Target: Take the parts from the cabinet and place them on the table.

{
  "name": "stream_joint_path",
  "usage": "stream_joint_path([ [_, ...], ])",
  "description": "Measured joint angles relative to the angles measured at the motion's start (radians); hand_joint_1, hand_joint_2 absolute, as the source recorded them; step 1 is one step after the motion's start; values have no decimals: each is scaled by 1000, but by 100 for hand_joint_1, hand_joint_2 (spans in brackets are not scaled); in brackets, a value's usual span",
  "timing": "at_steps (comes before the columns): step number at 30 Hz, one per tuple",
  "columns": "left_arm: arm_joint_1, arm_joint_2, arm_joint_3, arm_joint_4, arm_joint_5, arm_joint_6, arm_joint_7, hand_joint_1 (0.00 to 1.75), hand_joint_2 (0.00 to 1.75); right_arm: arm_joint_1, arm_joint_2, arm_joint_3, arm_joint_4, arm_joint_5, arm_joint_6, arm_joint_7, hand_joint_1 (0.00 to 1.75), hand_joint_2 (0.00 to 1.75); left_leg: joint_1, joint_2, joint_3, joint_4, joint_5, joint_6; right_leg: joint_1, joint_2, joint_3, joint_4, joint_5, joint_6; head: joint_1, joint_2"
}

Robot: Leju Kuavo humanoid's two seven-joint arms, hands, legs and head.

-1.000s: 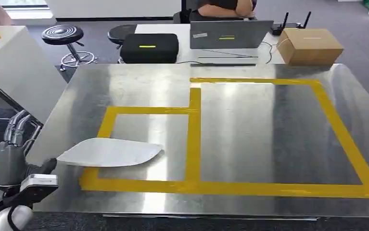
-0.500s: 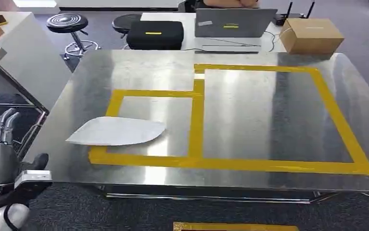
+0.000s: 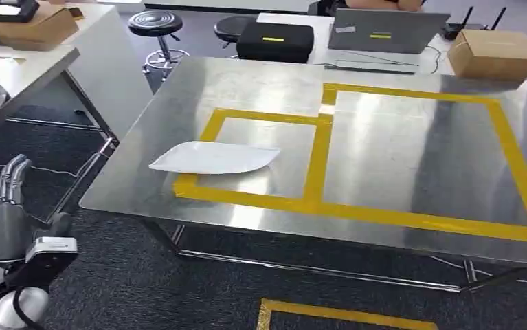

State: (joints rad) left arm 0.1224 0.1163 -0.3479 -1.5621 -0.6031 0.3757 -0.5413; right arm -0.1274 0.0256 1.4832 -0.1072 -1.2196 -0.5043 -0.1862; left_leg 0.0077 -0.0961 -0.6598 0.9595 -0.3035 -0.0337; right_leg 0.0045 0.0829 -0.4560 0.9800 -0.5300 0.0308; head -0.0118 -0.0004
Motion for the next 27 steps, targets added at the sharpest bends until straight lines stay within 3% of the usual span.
stream_joint_path([
  [1,1,0,0,2,8,-3,-5,0,0,0,0,0,0,0,0,0,0,0,-3,-16,-6,-8,15,-9,-1,-14,-8,-3,12,-7,-1,0],
  [2,1,-1,0,5,11,-4,-10,0,0,-2,5,0,0,0,3,0,0,0,1,-1,-14,-4,6,-8,-12,-35,-16,-9,30,-15,-2,0],
  [3,-1,-2,0,6,17,-5,-11,0,0,-3,4,0,0,-1,3,0,0,0,-3,43,-29,24,-55,-13,-11,-45,-30,-10,43,-22,-9,0],
  [4,-7,-2,0,8,19,-7,-11,0,0,-1,3,0,0,-1,4,0,0,0,0,66,-46,83,-127,-21,-10,-62,-39,-10,55,-26,-21,0],
  [5,-10,-5,0,10,30,-8,-11,0,0,1,3,0,0,-1,6,1,0,0,3,78,-64,159,-191,-29,-10,-76,-55,-10,67,-26,-22,0],
  [6,-11,-8,0,13,42,-10,-11,0,0,2,3,0,0,-1,6,3,0,0,5,83,-81,244,-235,-36,-11,-93,-72,-9,79,-25,-23,0],
  [7,-11,-9,2,16,52,-10,-11,0,0,3,3,0,0,-1,7,4,0,0,9,84,-89,310,-242,-42,-11,-108,-89,-8,91,-23,-25,0],
  [8,-11,-11,3,19,60,-9,-11,0,0,3,3,0,0,-2,6,4,0,0,12,84,-79,333,-217,-47,-12,-125,-105,-6,102,-19,-26,0],
  [10,-14,-19,11,24,70,-6,-10,0,0,2,4,0,0,-4,6,4,0,0,15,93,-5,272,-145,-54,-15,-152,-134,-1,119,-9,-26,0],
  [11,-17,-23,16,25,71,-5,-9,0,0,0,4,0,0,-5,6,4,0,0,17,114,58,198,-134,-58,-17,-164,-144,4,124,-3,-27,0],
  [12,-22,-29,22,26,71,-5,-8,0,0,-1,3,0,0,-5,5,3,0,0,17,161,139,106,-157,-59,-12,-173,-150,11,128,3,-29,0],
  [13,-31,-33,26,27,74,-6,-6,0,0,0,5,0,0,-6,5,3,0,0,13,177,197,13,-181,-50,-11,-184,-158,22,132,9,-37,0],
  [14,-34,-39,26,27,78,-7,-2,0,0,-3,5,0,0,-6,5,3,0,0,7,171,201,-9,-199,-27,-12,-196,-162,25,144,18,-35,0],
  [16,-24,-40,33,32,89,-8,2,0,0,-4,6,0,0,-7,6,4,0,0,-1,151,177,-3,-188,-5,-19,-218,-166,17,162,27,-35,0],
  [17,-20,-42,38,35,91,-8,2,0,0,-2,7,0,0,-7,6,4,0,0,0,142,168,-7,-175,12,-23,-210,-172,19,159,35,-42,0],
  [18,-20,-49,40,36,91,-8,2,0,0,1,7,0,0,-7,8,5,0,0,3,134,157,-6,-164,20,-25,-156,-184,38,118,43,-39,0],
  [19,-23,-50,44,38,91,-8,2,0,0,6,7,0,0,-6,8,5,0,0,3,121,143,-6,-153,29,-24,-113,-200,95,51,43,-36,0],
  [20,-25,-56,44,39,91,-8,2,0,0,9,7,0,0,-6,11,6,0,0,1,108,129,-6,-141,34,-23,-93,-222,179,-6,40,-34,0],
  [21,-25,-61,44,39,91,-8,2,0,0,10,7,0,0,-5,12,6,0,0,-2,95,115,-5,-129,36,-22,-86,-243,260,-46,38,-33,0],
  [22,-24,-65,44,40,91,-8,2,0,0,10,7,0,0,-5,12,6,0,0,-4,83,100,-5,-117,37,-19,-84,-255,320,-66,35,-34,0],
  [23,-23,-67,44,41,91,-8,2,0,0,10,7,0,0,-5,13,6,0,0,-5,71,86,-4,-106,36,-15,-84,-249,337,-57,31,-34,0],
  [24,-23,-69,44,43,90,-8,2,0,0,9,7,0,0,-4,13,6,0,0,-5,55,71,-4,-94,34,-13,-83,-218,309,-24,26,-33,0],
  [25,-23,-71,44,43,88,-8,2,0,0,8,7,0,0,-3,13,6,0,0,-5,39,58,-3,-84,30,-13,-77,-167,243,14,22,-33,0],
  [26,-24,-73,44,44,87,-8,2,0,0,7,6,0,0,0,13,6,0,0,-4,26,46,-2,-74,26,-15,-60,-103,150,41,18,-34,0],
  [27,-24,-74,44,44,85,-7,2,0,0,6,6,0,0,2,13,6,0,0,-3,15,38,2,-65,20,-18,-15,-43,59,28,16,-33,0],
])
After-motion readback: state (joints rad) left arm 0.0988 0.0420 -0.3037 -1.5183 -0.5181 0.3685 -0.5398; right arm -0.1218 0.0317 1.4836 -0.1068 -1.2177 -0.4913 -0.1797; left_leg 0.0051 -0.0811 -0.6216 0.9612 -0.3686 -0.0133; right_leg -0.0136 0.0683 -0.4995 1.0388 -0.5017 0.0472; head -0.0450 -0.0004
